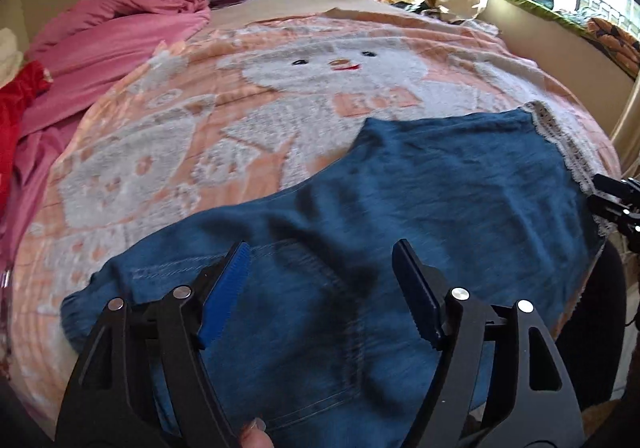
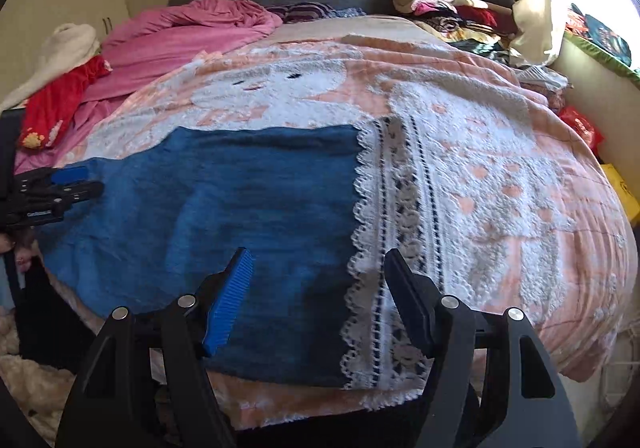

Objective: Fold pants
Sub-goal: 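Fold the held edges over the pants with both grippers, then open both, then move both open grippers toward the white lace-trimmed edge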

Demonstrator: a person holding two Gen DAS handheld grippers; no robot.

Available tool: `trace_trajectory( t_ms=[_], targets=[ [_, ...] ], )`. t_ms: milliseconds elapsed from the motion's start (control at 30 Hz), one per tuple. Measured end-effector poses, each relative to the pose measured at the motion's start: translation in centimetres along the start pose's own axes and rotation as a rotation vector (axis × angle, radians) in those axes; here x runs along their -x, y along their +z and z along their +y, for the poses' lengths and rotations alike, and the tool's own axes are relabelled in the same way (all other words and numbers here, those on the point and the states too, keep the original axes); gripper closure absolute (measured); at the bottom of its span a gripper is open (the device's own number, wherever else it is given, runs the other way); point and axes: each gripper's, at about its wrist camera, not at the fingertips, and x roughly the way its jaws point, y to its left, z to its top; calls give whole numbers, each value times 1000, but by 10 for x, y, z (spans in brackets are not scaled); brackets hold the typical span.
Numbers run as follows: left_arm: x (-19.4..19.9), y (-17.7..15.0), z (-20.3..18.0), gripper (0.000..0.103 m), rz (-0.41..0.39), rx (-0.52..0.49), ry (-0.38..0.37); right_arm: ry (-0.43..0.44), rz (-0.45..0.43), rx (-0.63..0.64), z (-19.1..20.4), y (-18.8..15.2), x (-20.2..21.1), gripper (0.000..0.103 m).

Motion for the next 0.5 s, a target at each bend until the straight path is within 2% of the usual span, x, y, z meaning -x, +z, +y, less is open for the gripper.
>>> trace_trajectory(
  t_ms=[67,133,400,500],
  targets=[
    [-5,-9,17,35,29,43,16,-16,32,-33,-10,-5,-6,36],
    [-14,-16,28,35,62,82,-5,10,30,-88,-21,-11,-11,36],
    [-19,-26,33,35,28,86,-36,31,19,-129,-26,-13,-13,36],
    [-19,-26,32,35,23,92,-35,0,28,-106,-20,-13,-13,36]
  ],
)
